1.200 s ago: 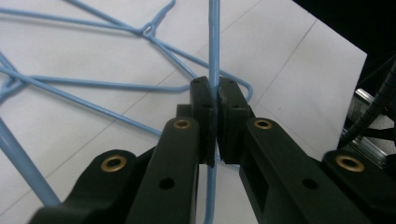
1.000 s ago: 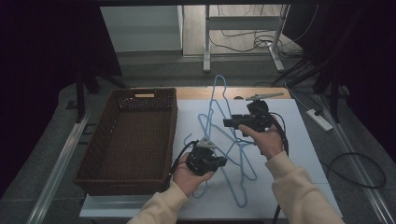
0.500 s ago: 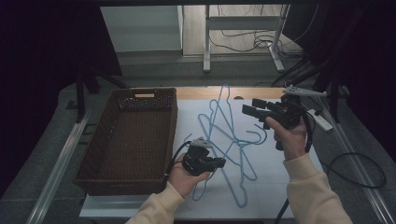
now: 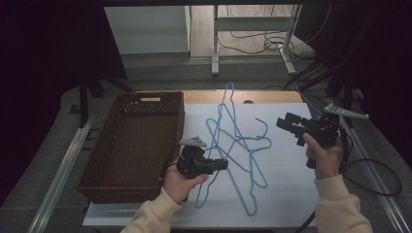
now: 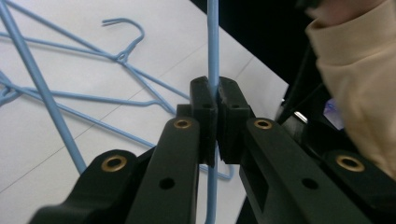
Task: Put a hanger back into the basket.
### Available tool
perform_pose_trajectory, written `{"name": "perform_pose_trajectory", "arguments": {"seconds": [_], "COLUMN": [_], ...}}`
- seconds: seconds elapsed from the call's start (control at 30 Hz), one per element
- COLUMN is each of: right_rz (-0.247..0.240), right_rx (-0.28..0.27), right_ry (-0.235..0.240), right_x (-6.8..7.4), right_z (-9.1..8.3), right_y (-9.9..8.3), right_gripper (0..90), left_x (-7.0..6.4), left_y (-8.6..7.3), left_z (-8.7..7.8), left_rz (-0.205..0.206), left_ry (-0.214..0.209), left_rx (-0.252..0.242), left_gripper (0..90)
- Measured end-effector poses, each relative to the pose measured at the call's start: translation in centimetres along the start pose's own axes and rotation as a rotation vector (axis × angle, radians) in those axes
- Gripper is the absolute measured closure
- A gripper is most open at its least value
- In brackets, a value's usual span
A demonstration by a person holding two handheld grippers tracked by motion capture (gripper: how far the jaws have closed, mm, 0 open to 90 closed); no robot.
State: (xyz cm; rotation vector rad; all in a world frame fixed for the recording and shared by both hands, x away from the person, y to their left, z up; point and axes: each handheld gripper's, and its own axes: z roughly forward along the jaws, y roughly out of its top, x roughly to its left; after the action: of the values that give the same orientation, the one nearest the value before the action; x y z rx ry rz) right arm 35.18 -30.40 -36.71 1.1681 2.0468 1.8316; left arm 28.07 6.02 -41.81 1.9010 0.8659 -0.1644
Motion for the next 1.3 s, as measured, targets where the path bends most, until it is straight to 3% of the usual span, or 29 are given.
{"name": "perform_pose_trajectory", "arguments": {"seconds": [0.1, 0.3, 0.4, 0.5, 0.63, 0.7, 1.03, 1.3], "right_rz": [-0.021, -0.096, -0.110, -0.146, -0.154, -0.153, -0.127, -0.116], "right_rx": [0.021, 0.080, 0.096, 0.151, 0.184, 0.192, 0.214, 0.224], "right_ry": [-0.012, -0.037, -0.041, -0.081, -0.105, -0.120, -0.158, -0.177], "right_x": [-0.2, -0.5, -0.6, -0.7, -1.0, -1.3, -2.4, -2.6], "right_z": [0.1, 0.4, 0.5, 0.8, 1.1, 1.1, 0.8, 0.9], "right_y": [-1.0, -3.7, -4.2, -5.4, -6.3, -6.9, -8.4, -8.9], "right_gripper": [36.2, 33.9, 33.0, 31.1, 30.7, 30.4, 30.2, 30.1], "left_x": [-0.3, -0.4, -0.2, 0.2, 0.7, 1.3, 4.1, 7.8], "left_y": [0.4, 1.5, 1.9, 2.5, 3.0, 3.2, 2.7, 1.0], "left_z": [-0.9, -3.5, -4.3, -5.7, -7.5, -8.7, -13.0, -16.3], "left_rz": [0.014, 0.034, 0.032, 0.034, 0.040, 0.041, 0.040, -0.015], "left_ry": [-0.033, -0.054, -0.053, -0.055, -0.037, -0.018, -0.007, 0.022], "left_rx": [0.005, 0.004, -0.005, -0.016, -0.027, -0.029, -0.040, -0.044], "left_gripper": [86.4, 86.4, 86.4, 86.4, 86.4, 86.4, 86.4, 86.4]}}
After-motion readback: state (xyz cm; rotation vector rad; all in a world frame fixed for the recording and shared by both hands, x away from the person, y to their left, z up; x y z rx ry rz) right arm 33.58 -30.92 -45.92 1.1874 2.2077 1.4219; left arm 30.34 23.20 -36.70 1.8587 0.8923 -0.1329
